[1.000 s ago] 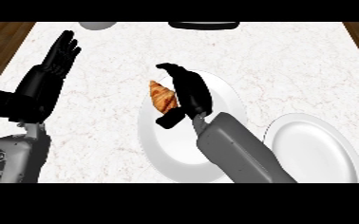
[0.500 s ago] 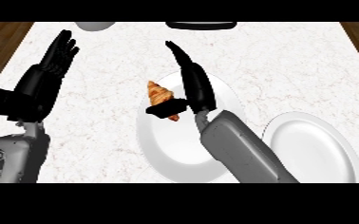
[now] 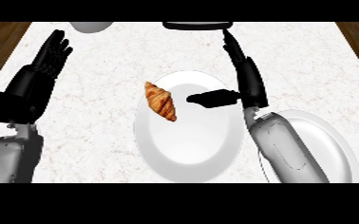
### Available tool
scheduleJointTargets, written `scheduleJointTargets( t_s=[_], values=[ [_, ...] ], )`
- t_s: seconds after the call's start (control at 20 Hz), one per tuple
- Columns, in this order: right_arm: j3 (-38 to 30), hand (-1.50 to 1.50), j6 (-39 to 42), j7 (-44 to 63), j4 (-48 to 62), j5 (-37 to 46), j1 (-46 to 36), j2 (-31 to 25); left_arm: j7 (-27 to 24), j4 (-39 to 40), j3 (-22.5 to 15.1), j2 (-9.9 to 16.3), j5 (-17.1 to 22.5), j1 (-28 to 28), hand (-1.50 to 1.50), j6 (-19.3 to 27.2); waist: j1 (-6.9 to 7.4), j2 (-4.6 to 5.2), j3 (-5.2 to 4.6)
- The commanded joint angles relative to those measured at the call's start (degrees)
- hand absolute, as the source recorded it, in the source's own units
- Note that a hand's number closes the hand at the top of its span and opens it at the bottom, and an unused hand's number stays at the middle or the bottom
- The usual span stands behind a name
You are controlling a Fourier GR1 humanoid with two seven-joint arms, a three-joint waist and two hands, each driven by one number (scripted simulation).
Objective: Pick the croissant from the plate and place it in the plate
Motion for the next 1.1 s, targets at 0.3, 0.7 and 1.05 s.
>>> scheduleJointTargets(
  t_s=[0.3, 0.7, 1.05],
  values=[
    [-14.68, -1.5, 17.26, -10.64, -6.79, -11.9, 11.93, -13.91, 0.44, 0.92, 0.97, -0.08, 0.12, -1.42, 0.0, -1.32, -0.07, 0.07, 0.0],
    [-23.26, -1.5, 27.48, -13.9, -3.19, -15.06, 14.32, -19.37, -1.89, 0.68, -0.56, -2.92, -2.38, 0.37, 0.0, -0.62, 0.32, 0.09, -0.01],
    [-26.03, -1.5, 30.34, -26.57, 1.21, -9.33, 20.47, -20.17, -0.17, 0.37, 0.48, -2.41, -2.34, -0.82, 0.0, -1.37, 0.19, 0.11, 0.0]
  ],
)
